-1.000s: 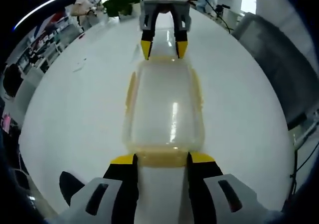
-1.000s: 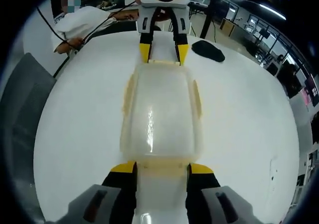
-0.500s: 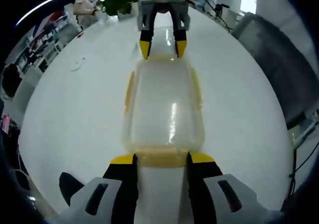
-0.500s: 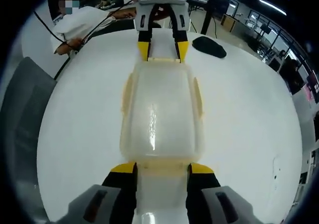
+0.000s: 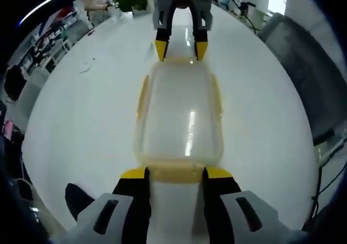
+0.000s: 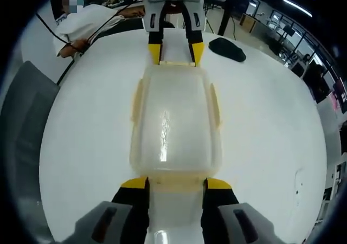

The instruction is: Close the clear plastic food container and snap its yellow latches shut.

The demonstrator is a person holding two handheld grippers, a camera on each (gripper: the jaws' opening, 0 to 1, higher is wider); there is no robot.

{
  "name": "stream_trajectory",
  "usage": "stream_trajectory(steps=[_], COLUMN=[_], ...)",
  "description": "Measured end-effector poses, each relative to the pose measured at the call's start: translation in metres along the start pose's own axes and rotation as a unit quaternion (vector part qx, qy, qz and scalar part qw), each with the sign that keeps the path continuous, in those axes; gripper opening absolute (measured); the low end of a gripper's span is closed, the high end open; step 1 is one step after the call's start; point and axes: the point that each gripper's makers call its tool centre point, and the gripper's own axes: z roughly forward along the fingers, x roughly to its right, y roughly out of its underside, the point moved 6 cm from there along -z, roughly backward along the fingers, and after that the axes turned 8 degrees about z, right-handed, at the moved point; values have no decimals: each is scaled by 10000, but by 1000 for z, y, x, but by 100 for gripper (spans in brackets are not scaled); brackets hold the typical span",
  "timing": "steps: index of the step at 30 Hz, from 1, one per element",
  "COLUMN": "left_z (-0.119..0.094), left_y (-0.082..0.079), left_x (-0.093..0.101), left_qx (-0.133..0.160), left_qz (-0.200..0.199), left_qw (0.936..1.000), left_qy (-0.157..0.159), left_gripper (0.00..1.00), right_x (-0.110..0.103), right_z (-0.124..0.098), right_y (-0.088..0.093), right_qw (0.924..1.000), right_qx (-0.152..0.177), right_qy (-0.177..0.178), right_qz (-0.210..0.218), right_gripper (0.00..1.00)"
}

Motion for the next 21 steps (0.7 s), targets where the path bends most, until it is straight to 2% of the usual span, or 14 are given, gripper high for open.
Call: stream_trajectory(steps=[5,11,21], left_z=[-1,-8,-19], left_y=[1,-4,-12], left_x=[-3,-2,1], left_qx=[13,65,-21], left_qz=[-227,-174,-146], left_qw=[9997,9998,9999], left_qy=[-7,-18,-24], left_gripper=[36,35,35], right_x=[4,2,-2], right_z=[-3,-10,-25], right_y=[1,2,-1], right_qw=[10000,9999,9998], right_qx=[72,144,215], right_qy=[34,-24,31], right_qz=[32,-23,-16], right_gripper=[35,35,35])
